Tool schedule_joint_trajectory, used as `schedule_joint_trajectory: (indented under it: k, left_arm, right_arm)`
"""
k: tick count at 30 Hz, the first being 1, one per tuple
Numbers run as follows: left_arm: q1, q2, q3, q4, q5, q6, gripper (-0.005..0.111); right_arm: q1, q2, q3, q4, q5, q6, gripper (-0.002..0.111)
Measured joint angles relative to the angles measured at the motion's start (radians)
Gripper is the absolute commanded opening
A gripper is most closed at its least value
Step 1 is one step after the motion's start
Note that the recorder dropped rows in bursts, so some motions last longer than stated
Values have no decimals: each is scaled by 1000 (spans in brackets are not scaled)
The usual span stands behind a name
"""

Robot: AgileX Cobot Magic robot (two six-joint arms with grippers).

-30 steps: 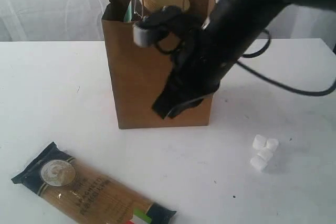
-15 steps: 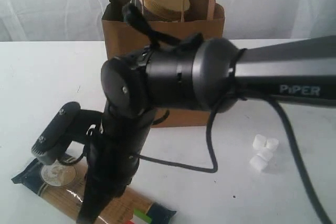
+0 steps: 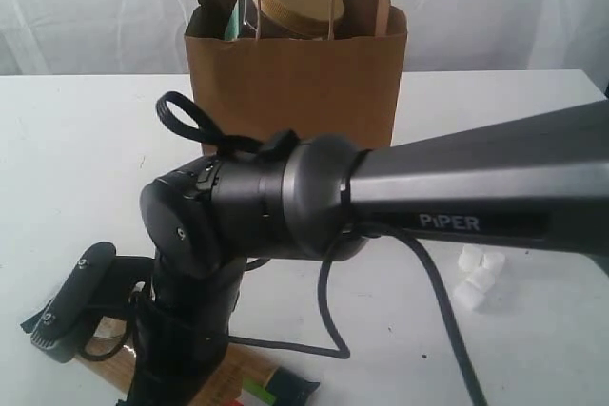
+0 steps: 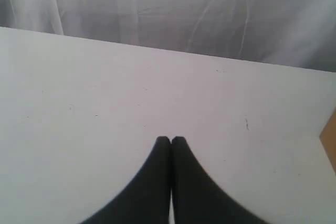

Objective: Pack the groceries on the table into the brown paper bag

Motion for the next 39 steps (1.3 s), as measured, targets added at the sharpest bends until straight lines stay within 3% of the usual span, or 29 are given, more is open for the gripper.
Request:
schedule_joint_trajectory:
  k: [7, 21, 24, 32, 37, 39]
  left_arm:
    - [-96, -12, 49, 2, -7, -3, 0]
    - [-107, -12, 165, 4, -31, -34, 0]
    - [-107, -12, 165, 4, -34, -35, 0]
    - [-107, -12, 165, 4, -35, -36, 0]
    - [-107, -12, 165, 4, -36, -36, 0]
    - [-107, -12, 165, 4, -36, -36, 0]
  right_arm:
    - [0, 13, 0, -33, -76, 35, 91]
    - [0, 89, -9, -188, -103, 224, 88]
    - [0, 99, -11, -188, -78, 242, 78]
    - [0, 96, -19, -189, -52, 245, 24]
    - [0, 96, -19, -189, -49, 247, 2]
    - [0, 96, -19, -189, -49, 252, 0]
